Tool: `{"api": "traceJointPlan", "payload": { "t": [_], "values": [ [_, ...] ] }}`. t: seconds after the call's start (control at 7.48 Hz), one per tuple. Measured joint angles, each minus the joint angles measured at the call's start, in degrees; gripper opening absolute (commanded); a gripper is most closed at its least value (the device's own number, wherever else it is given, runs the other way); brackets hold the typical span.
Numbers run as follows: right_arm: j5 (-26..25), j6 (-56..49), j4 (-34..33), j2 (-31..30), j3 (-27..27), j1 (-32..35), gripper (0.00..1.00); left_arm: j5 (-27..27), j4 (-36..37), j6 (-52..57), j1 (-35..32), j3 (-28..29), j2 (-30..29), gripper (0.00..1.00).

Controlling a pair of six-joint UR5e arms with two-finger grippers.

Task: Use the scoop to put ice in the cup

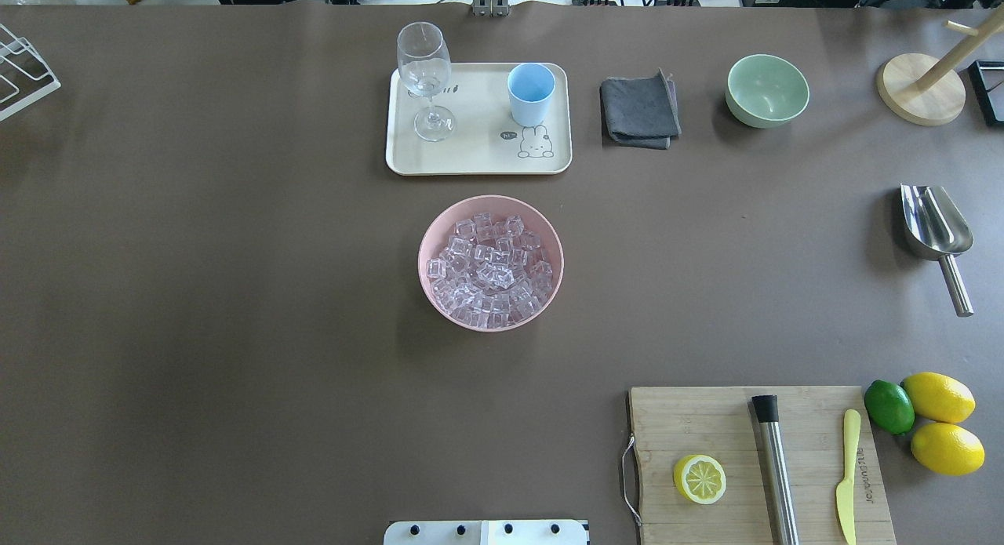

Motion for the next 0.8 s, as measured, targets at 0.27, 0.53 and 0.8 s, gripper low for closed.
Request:
{"api": "traceJointPlan", "payload": {
  "t": [0.27,0.53,0.8],
  "values": [
    [1.19,1.63,-0.02,0.09,0.58,0.0,0.99,-0.14,-0.11,-0.02,0.63,-0.53,-0.35,0.99],
    [1.87,6.94,0.29,-0.23,3.29,-0.1,0.99,-0.21,-0.49,-0.05,2.56,-1.82,-0.78,0.99],
    [2.24,13.29,1.4,-0.47,6.34,-1.92,0.99,-0.22,-4.18,-0.06,5.82,-2.84,-0.87,0.99]
  ]
}}
